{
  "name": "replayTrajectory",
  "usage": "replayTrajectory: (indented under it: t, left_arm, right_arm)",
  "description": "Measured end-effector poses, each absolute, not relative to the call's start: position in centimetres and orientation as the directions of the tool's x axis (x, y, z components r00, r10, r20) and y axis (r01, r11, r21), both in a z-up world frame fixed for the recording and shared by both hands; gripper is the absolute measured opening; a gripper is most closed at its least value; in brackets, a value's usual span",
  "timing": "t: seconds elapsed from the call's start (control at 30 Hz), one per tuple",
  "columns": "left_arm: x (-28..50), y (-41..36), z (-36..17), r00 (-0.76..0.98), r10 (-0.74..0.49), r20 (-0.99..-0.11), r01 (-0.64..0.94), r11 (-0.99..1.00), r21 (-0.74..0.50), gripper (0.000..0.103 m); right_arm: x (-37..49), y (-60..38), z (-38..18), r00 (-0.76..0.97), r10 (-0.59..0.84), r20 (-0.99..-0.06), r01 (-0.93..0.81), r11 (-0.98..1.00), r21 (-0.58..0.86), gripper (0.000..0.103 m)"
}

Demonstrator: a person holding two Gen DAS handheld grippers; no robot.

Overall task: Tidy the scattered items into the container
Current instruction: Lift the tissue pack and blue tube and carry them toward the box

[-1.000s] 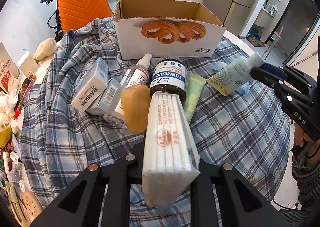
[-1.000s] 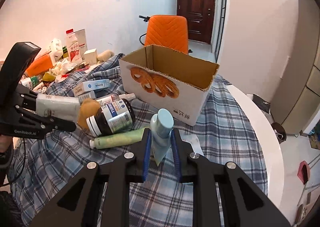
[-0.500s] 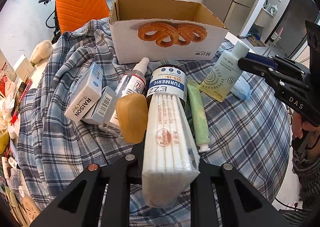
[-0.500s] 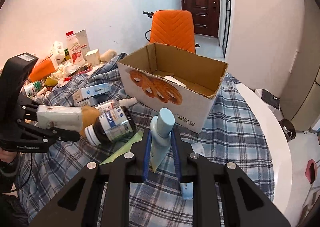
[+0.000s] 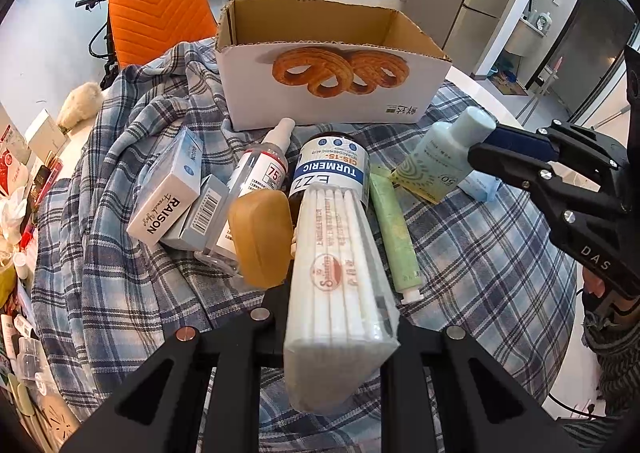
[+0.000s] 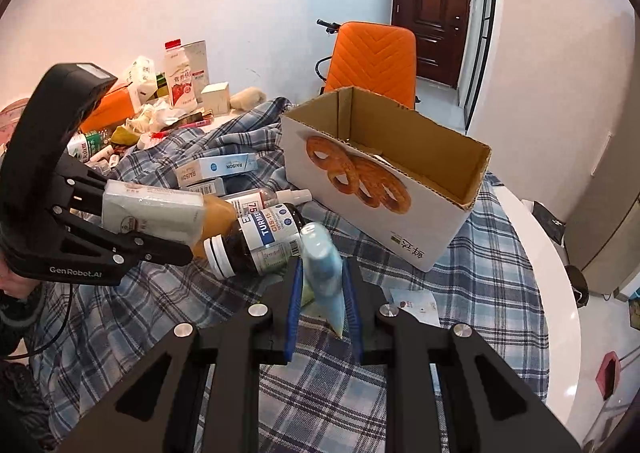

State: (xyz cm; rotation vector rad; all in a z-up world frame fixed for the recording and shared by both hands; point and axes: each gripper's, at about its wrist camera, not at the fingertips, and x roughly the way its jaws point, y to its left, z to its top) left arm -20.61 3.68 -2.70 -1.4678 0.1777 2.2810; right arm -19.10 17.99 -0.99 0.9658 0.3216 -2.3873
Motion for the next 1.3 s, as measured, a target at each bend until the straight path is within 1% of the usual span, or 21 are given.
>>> replayTrajectory:
  t: [0.3,0.47,0.73,0.87,1.03,1.17,1.3]
  left_arm:
    - [-20.6,3.3,-2.4,-0.359,0.276,-0.892,-0.409,-0.905,-0.115,0.018]
    - [-20.5,3.3,-2.4,-0.359,0.276,-0.892,-0.410,-0.905,-0.114,0.018]
    - [-20.7,3.4,-2.3,-0.362,0.271,-0.892,-0.410,-0.905,-0.109,0.018]
    - [-20.8,3.7,-2.3,-0.365,0.262,-0.893,-0.409,-0.907,-0.099,0.018]
    - [-21.0,3.9,-2.0,-0.372,0.264,-0.890,-0.404,-0.909,-0.101,0.018]
    - [-21.2,3.9,-1.2,-0.400,0.260,-0.879,-0.379,-0.920,-0.099,0.018]
    - [-21.3,4.0,-0.7,-0.407,0.262,-0.875,-0.374,-0.922,-0.102,0.018]
  right_arm:
    - [-19.5,17.0,-1.0,-0.603,-0.381,-0.700,0.571,-0.820,-0.045,0.019]
    - [-19.8,16.4,-0.5,-0.630,-0.366,-0.685,0.573,-0.815,-0.091,0.019]
    - [-20.6,16.2,-1.0,-0.611,-0.369,-0.700,0.577,-0.813,-0.076,0.019]
    - [-20.5,16.7,-0.7,-0.626,-0.370,-0.686,0.553,-0.831,-0.057,0.013]
    - [-20.1,16.8,-0.3,-0.630,-0.372,-0.681,0.553,-0.831,-0.057,0.013]
    - [-19.9,17.0,0.1,-0.625,-0.389,-0.677,0.551,-0.834,-0.030,0.013]
    - [-19.5,16.8,0.9,-0.640,-0.385,-0.665,0.553,-0.832,-0.050,0.013]
